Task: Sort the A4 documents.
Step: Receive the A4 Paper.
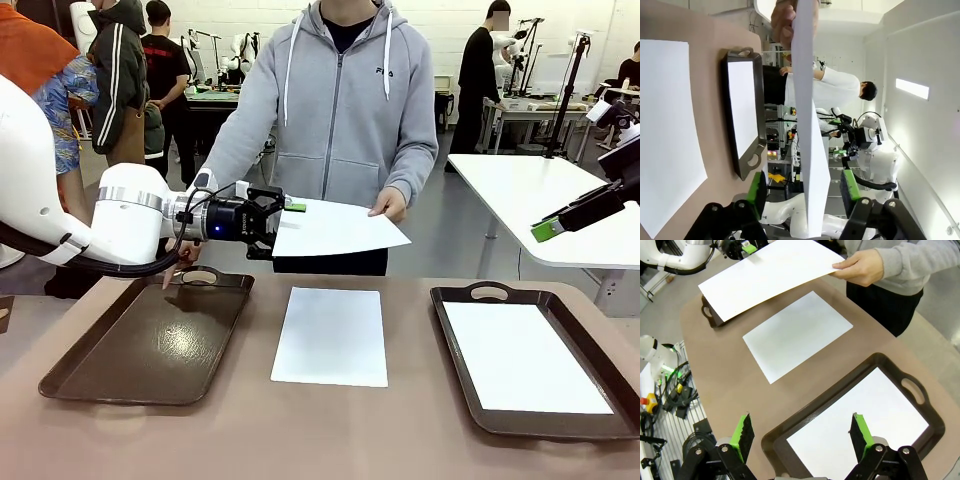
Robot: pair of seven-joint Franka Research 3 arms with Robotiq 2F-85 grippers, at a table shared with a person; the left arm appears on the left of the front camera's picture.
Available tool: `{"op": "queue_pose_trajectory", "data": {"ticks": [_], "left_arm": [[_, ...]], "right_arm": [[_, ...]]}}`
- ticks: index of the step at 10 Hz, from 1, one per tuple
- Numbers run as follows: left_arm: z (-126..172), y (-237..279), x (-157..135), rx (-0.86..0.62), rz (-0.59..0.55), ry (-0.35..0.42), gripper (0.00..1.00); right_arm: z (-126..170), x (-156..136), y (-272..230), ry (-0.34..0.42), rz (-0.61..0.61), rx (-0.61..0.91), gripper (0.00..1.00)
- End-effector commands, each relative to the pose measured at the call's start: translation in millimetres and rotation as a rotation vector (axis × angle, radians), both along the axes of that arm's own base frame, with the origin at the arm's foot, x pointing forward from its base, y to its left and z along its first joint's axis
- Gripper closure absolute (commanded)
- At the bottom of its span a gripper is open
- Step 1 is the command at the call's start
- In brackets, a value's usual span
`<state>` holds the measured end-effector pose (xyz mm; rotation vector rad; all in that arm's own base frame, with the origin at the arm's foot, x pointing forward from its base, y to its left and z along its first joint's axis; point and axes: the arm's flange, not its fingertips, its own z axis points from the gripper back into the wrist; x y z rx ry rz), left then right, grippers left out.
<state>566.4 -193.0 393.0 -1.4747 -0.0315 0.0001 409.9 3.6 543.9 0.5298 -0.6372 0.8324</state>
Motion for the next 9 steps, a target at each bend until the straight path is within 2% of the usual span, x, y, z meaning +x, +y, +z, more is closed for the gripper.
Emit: {"op": "queue_pose_trajectory", "data": {"ticks": [1, 2, 3, 4, 5, 6, 7, 9], "left_arm": [[-0.9, -1.5, 0.2, 0.033, 0.010, -0.010, 0.56], [-1.2, -0.5, -0.3, 0.031, 0.013, -0.011, 0.43], [-0.1, -0.9, -1.1, 0.037, 0.012, -0.018, 0.75], [0.5, -0.6, -1.2, 0.037, 0.013, -0.023, 0.62], [1.0, -0.1, -0.7, 0.031, 0.014, -0.025, 0.94], [1.1, -0.6, -0.9, 0.032, 0.013, -0.032, 0.82], [1.0, -0.4, -0.6, 0.030, 0.015, -0.034, 1.00], [2.8, 0.2, -0.4, 0.038, 0.022, -0.037, 1.00]], "right_arm": [[-0.7, 0.5, -0.1, 0.001, 0.002, 0.006, 0.00], [-0.7, 0.5, -0.1, 0.001, 0.002, 0.006, 0.00], [-0.7, 0.5, -0.1, 0.001, 0.002, 0.006, 0.00], [-0.7, 0.5, -0.1, 0.001, 0.002, 0.006, 0.00], [-0.7, 0.5, -0.1, 0.001, 0.002, 0.006, 0.00], [-0.7, 0.5, -0.1, 0.001, 0.002, 0.006, 0.00], [-0.7, 0.5, -0.1, 0.001, 0.002, 0.006, 0.00], [-0.7, 0.5, -0.1, 0.001, 0.002, 0.006, 0.00]]}}
